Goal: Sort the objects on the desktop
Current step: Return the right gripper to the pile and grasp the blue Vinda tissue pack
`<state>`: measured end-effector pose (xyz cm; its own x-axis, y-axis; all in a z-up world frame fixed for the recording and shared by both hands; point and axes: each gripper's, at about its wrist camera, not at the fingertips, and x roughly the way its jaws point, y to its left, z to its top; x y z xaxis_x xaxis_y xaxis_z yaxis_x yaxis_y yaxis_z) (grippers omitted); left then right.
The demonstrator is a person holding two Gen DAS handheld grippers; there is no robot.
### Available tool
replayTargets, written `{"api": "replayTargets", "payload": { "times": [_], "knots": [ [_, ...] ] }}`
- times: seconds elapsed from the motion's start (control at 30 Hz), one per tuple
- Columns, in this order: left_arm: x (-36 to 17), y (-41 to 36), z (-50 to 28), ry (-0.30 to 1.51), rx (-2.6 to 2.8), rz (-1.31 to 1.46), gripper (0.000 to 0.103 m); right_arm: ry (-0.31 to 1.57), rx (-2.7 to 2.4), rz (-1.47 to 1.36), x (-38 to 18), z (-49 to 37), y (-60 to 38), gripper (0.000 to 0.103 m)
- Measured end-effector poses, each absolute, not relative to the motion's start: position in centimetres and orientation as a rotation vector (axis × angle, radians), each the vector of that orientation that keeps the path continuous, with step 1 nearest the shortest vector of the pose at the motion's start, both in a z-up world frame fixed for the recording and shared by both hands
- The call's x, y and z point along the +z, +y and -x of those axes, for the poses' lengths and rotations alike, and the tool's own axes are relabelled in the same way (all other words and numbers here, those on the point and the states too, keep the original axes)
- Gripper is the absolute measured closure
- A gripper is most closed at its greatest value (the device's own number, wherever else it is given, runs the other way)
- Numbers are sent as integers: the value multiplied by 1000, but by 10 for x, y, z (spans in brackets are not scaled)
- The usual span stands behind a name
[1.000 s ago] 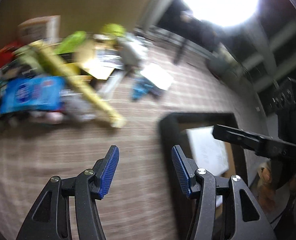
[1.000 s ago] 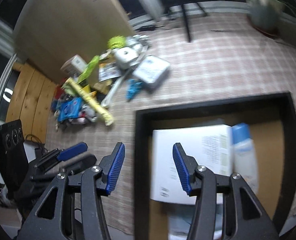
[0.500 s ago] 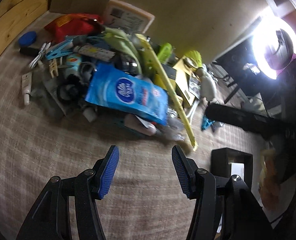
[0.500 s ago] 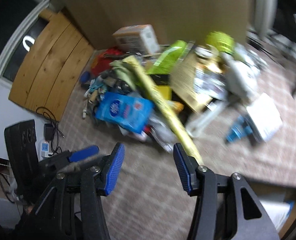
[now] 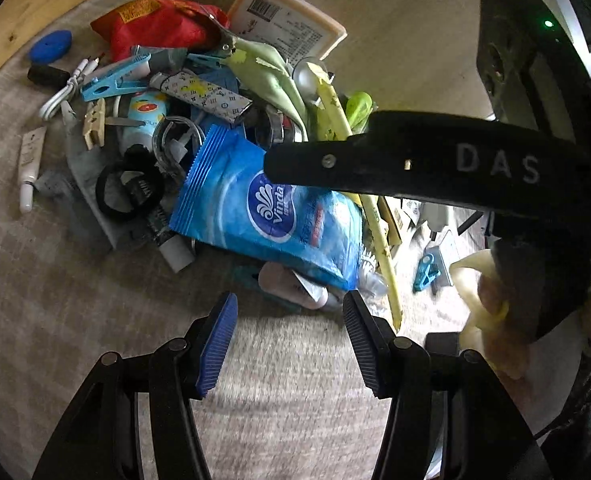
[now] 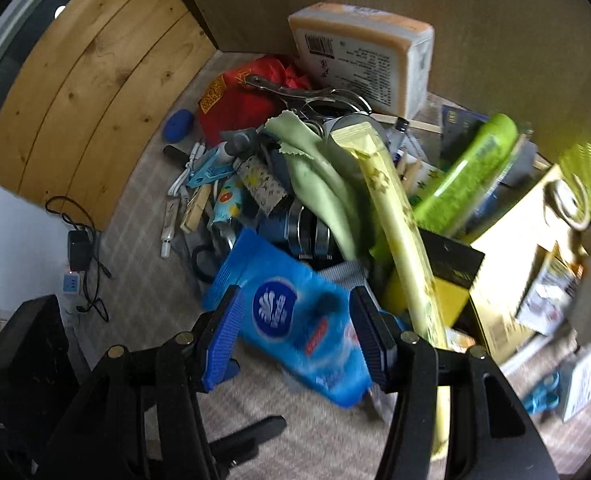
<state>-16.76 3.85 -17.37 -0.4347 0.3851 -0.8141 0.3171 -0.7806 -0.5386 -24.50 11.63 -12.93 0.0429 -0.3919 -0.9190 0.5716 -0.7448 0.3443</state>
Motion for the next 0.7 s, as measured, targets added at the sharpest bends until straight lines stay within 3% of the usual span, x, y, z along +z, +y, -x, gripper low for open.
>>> {"api": "replayTargets", "payload": {
  "times": [0.7],
  "knots": [
    [-180, 35, 172, -963, 2484, 1658, 51, 40, -1633, -1726, -150, 235, 125, 52]
  ]
}}
